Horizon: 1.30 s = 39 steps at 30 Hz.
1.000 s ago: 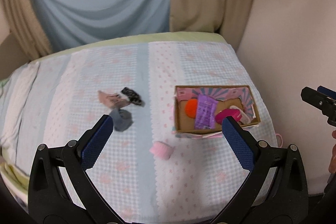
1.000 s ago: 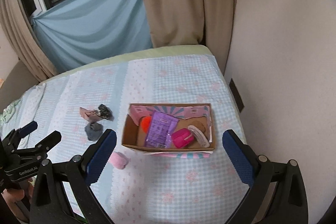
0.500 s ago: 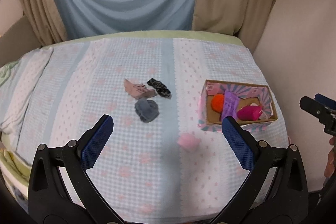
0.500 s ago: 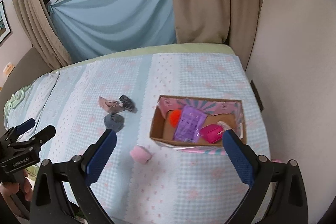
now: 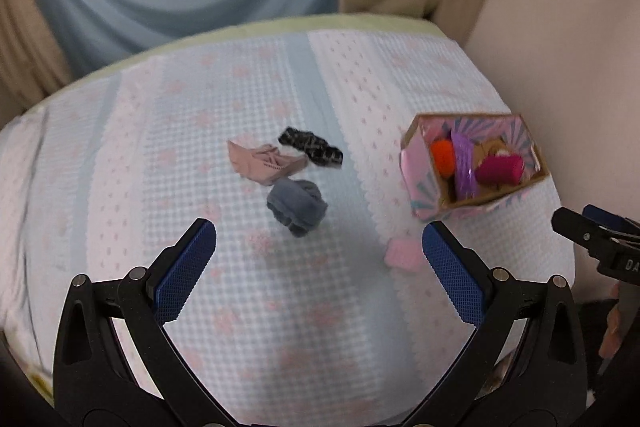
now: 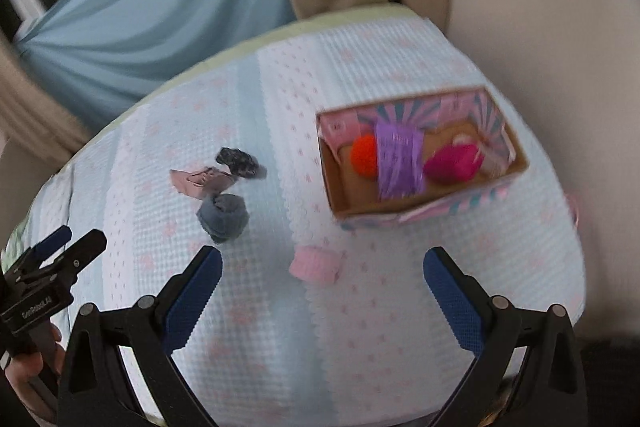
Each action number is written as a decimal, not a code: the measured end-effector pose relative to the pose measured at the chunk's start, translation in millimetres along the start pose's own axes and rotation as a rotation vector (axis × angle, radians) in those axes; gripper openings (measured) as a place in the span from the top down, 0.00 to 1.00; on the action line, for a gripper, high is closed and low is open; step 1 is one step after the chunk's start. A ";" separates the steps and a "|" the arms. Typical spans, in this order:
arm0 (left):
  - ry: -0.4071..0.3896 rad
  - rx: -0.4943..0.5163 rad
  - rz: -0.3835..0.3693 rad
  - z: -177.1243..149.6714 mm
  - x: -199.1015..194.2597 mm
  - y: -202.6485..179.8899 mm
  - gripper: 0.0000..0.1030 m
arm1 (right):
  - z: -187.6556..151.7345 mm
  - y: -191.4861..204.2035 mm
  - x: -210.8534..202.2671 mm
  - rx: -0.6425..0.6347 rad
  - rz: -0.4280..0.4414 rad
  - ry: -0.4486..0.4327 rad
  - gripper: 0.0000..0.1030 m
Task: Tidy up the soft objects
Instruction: 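Withdraw both tools from the box and raise them above the bed, then grasp the grey fuzzy sock with the left tool while the right tool grasps the pink hair tie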
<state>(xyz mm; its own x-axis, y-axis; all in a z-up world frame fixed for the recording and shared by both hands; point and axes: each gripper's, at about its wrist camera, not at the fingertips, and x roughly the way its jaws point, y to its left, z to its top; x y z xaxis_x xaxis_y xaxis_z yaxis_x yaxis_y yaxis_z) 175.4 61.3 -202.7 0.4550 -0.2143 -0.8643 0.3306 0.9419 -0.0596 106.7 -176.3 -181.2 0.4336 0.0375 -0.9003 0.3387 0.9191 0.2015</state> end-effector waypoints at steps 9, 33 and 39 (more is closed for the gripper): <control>0.152 0.149 -0.088 8.6 132.9 42.3 0.00 | -17.6 18.3 105.0 0.169 -0.082 0.112 0.02; 0.263 0.230 -0.082 -19.0 313.0 36.5 0.23 | -66.8 7.3 268.4 0.251 -0.169 0.299 0.41; 0.244 0.211 -0.050 -14.9 313.1 36.5 0.44 | -65.6 5.5 260.4 0.246 -0.164 0.272 0.59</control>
<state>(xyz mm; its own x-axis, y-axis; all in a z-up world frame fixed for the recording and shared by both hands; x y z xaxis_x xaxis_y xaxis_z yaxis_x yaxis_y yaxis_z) 317.6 32.4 -483.0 0.2302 -0.1668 -0.9588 0.5235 0.8517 -0.0225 166.6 -135.7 -439.8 0.1309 0.0308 -0.9909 0.5892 0.8014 0.1027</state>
